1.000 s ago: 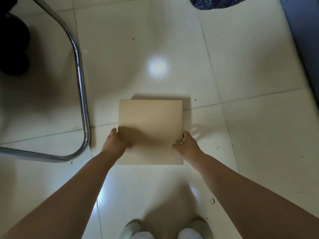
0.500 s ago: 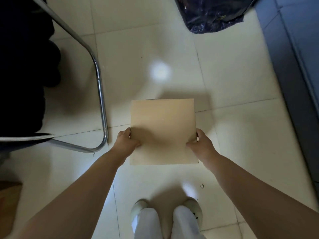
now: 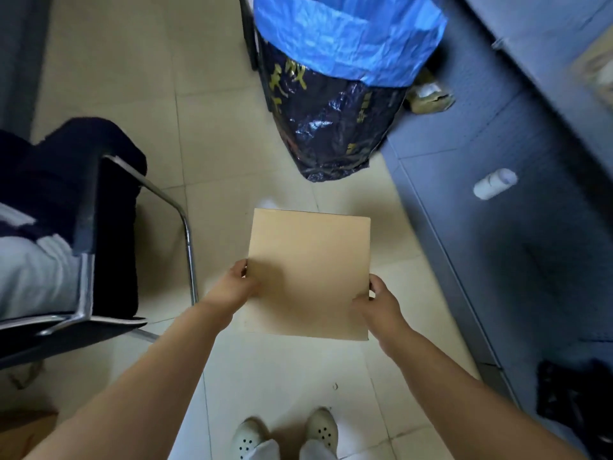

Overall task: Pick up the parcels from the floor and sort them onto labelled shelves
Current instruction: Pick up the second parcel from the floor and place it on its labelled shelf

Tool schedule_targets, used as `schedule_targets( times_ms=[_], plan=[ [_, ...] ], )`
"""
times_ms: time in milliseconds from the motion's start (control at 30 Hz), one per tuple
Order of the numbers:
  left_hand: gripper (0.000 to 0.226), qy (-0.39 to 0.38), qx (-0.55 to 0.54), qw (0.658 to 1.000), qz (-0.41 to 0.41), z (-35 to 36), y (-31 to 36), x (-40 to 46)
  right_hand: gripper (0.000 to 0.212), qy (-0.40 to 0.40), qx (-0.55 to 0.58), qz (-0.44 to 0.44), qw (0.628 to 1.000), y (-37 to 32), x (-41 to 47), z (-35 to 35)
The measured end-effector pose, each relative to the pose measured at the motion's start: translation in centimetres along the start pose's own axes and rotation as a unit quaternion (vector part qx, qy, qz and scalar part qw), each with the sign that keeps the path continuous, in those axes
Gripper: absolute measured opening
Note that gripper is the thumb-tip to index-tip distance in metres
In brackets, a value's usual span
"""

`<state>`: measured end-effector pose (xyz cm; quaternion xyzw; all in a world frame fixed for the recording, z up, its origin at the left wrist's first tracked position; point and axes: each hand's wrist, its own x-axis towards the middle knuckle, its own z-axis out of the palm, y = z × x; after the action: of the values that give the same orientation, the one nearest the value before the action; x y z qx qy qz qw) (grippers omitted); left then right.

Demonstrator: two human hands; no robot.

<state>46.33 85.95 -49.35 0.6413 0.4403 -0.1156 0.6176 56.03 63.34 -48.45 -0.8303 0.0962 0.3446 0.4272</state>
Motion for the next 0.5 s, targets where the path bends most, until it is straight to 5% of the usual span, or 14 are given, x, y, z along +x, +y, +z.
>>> schedule_targets(
  times_ms=[267, 500],
  plan=[
    [0.035, -0.005, 0.016, 0.995, 0.098, 0.7, 11.9, -12.9, 0.039, 0.037, 0.052, -0.042, 0.997, -8.6, -11.6, -10.3],
    [0.051, -0.031, 0.047, 0.985, 0.163, 0.5, 18.4, -21.8, 0.031, 0.076, 0.052, -0.102, 0.991, -12.9, -19.6, -17.3]
  ],
)
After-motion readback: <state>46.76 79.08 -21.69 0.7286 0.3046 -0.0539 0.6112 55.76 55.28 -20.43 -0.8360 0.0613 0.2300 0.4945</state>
